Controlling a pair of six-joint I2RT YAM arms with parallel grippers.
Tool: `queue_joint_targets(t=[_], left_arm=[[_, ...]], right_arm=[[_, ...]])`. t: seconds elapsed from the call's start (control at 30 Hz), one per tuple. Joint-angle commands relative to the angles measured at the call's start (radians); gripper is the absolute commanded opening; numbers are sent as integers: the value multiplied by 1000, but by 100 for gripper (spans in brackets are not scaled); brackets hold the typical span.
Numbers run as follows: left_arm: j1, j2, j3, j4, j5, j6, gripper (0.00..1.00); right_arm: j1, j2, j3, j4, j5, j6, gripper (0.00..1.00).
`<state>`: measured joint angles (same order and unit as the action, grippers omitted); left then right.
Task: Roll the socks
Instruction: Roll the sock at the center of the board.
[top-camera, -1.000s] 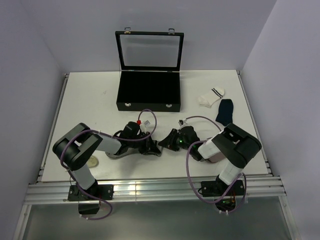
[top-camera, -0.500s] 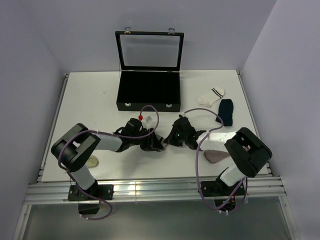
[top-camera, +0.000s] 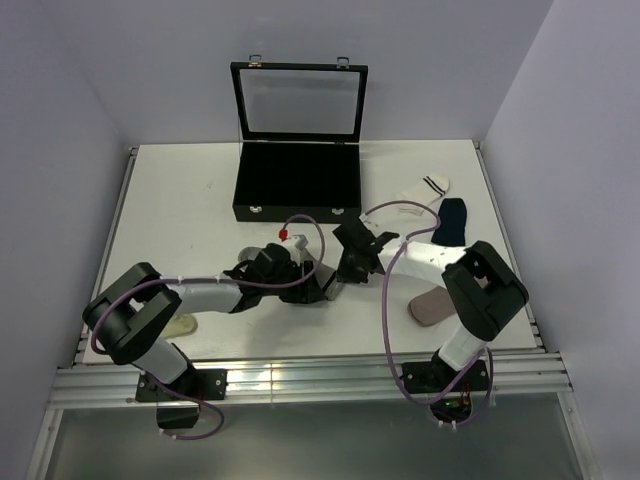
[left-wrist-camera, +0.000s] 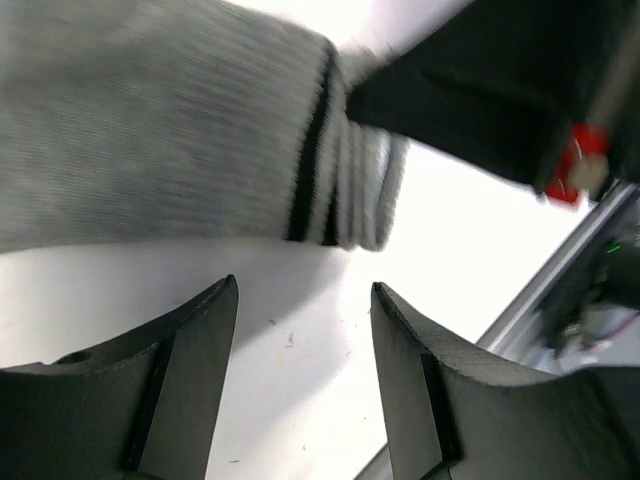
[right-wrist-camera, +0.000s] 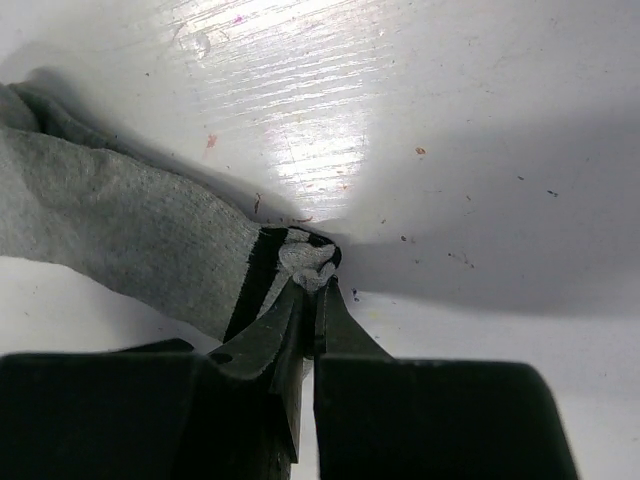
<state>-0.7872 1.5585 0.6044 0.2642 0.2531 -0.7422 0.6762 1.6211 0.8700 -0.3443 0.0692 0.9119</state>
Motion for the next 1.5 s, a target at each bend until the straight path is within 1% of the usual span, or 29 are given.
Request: queue_joint_targets(t=[0.0, 0.1, 0.17, 0.2, 0.3, 0.57, 0.77, 0.87, 0.9, 0.97, 1.0, 1.07, 1.1, 1.13, 1.27, 1.33, 1.47], left_arm=[[-79, -38, 35, 4, -159, 109, 61], [-132, -26, 46, 15, -241, 125, 60], [-156, -28, 54, 27, -249, 126, 58], [-164, -29, 55, 35, -293, 127, 57], [-184, -32, 60, 56, -324, 126, 56], [-188, 41, 97, 93, -324, 133, 55], [-188, 92, 113, 109, -299, 126, 49], [-188, 107, 112, 113, -291, 115, 43], [-188, 109, 109, 113, -293, 113, 37], [-188, 117, 109, 113, -285, 106, 29], [-188, 120, 107, 110, -284, 103, 21], [-187, 126, 104, 102, -275, 92, 11], [-187, 126, 103, 96, -275, 86, 3], [-187, 127, 100, 92, -275, 80, 1], [-173, 133, 74, 72, -259, 28, 1], [-147, 130, 57, 82, -206, 0, 0], [-89, 121, 5, 118, -121, -80, 0]], right_arm=[[3, 43, 53, -157, 44, 22, 0], [3, 65, 84, -192, 43, 30, 0], [3, 82, 98, -208, 40, 31, 0], [3, 88, 112, -222, 38, 31, 0], [3, 100, 119, -223, 26, 31, 0], [2, 109, 113, -214, 0, 39, 0], [3, 118, 112, -203, -14, 44, 0], [3, 120, 103, -191, -25, 48, 0], [3, 120, 100, -183, -32, 48, 0], [3, 118, 92, -168, -37, 50, 0], [3, 117, 90, -162, -48, 50, 0], [2, 105, 74, -127, -58, 50, 0], [3, 97, 64, -107, -65, 44, 0], [3, 77, 55, -88, -89, 42, 0], [0, -3, -38, 49, -117, 44, 6], [-4, -59, -75, 102, -129, 50, 11], [-20, -168, -204, 264, -132, 65, 21]])
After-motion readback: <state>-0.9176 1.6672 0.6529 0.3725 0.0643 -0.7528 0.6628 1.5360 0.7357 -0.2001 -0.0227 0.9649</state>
